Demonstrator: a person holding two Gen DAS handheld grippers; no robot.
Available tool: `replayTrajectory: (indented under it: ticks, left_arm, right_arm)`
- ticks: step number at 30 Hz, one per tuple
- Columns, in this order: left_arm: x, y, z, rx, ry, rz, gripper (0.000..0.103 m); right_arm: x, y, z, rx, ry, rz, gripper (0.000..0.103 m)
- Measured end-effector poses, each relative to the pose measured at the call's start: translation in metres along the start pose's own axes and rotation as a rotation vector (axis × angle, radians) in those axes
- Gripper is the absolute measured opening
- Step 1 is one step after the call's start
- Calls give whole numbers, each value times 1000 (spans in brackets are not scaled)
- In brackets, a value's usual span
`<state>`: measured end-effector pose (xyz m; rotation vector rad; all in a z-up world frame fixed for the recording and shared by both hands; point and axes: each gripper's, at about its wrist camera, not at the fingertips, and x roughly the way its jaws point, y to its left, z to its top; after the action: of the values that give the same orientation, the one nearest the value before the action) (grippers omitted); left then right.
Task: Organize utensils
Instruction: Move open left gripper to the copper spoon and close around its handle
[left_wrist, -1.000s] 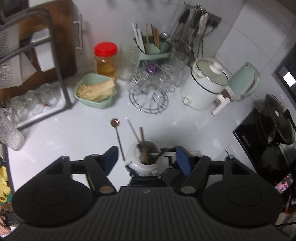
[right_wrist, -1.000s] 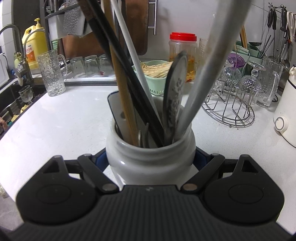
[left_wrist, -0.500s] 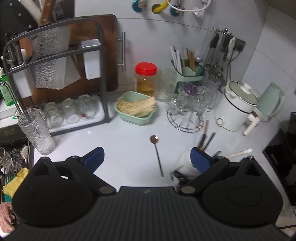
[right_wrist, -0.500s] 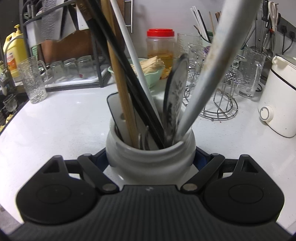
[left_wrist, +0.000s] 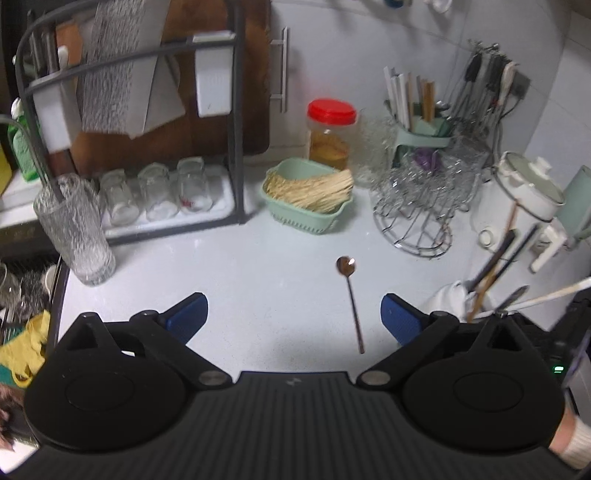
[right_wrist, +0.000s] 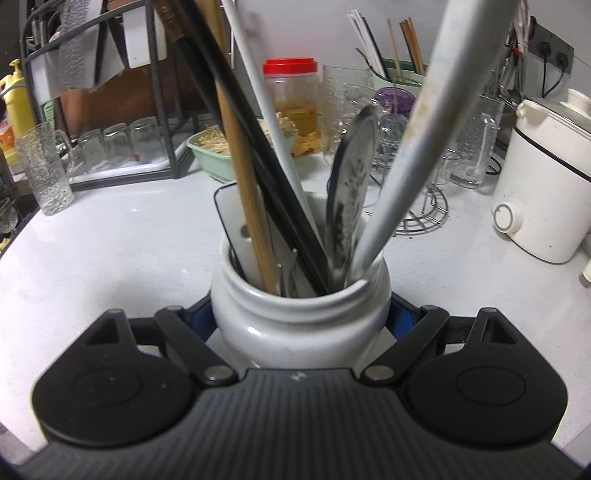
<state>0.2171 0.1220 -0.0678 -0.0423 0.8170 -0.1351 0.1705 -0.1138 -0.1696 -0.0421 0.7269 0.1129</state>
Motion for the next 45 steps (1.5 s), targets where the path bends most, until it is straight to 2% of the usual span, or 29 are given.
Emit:
replayTrajectory:
  ticks: [9, 16, 26, 30, 37, 43, 45]
  left_arm:
    - [45, -15, -9, -36, 46, 31, 101]
    - [82, -34, -13, -12, 77, 64, 101]
    - [144, -57, -11, 26, 137, 74, 101]
    - [173, -65, -8, 37, 164, 44, 101]
    - [210, -82, 4, 73, 104, 27, 100]
    - [228, -94, 19, 90, 55, 21, 85]
    - [235, -97, 21, 101, 48, 33, 77]
  right_arm:
    - [-2, -8, 0, -25, 18, 29, 91]
    - [-3, -11, 0, -43, 25, 52, 91]
    - [-6, -19, -2, -80, 21, 90, 91]
    - [-6, -19, -2, -92, 24, 101, 91]
    - [-6, -22, -2, -117, 24, 130, 91]
    - [-5, -24, 0, -133, 32, 151, 91]
    - [-5, -25, 0, -138, 31, 156, 91]
